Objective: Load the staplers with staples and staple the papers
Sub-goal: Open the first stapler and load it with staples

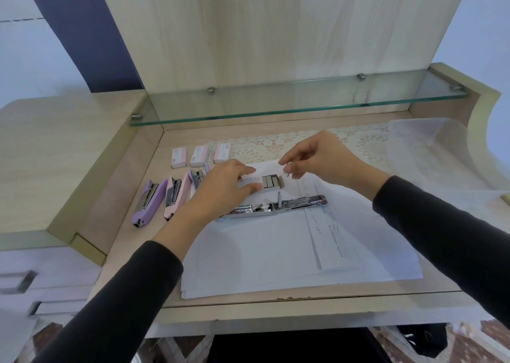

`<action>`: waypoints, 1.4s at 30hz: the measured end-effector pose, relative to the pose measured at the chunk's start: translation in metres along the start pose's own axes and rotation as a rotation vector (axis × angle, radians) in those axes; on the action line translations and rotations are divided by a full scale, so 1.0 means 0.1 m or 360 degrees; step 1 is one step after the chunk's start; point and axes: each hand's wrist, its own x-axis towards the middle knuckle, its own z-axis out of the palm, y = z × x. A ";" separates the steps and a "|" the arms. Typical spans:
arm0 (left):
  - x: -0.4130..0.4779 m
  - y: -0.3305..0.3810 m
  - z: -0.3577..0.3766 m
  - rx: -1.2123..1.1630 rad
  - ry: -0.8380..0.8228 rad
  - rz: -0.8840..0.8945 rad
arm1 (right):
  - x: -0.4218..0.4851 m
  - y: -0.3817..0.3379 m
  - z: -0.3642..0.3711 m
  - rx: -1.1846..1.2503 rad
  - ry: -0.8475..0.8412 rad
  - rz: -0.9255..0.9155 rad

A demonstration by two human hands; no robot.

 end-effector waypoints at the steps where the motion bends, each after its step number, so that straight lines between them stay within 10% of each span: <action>1: -0.01 0.01 -0.01 -0.0028 0.0039 0.0001 | -0.03 0.00 -0.01 0.0010 -0.0013 0.0017; 42: -0.39 0.10 0.51 0.0061 0.0570 0.0499 | -0.39 0.17 0.16 -0.0407 -0.0005 0.0002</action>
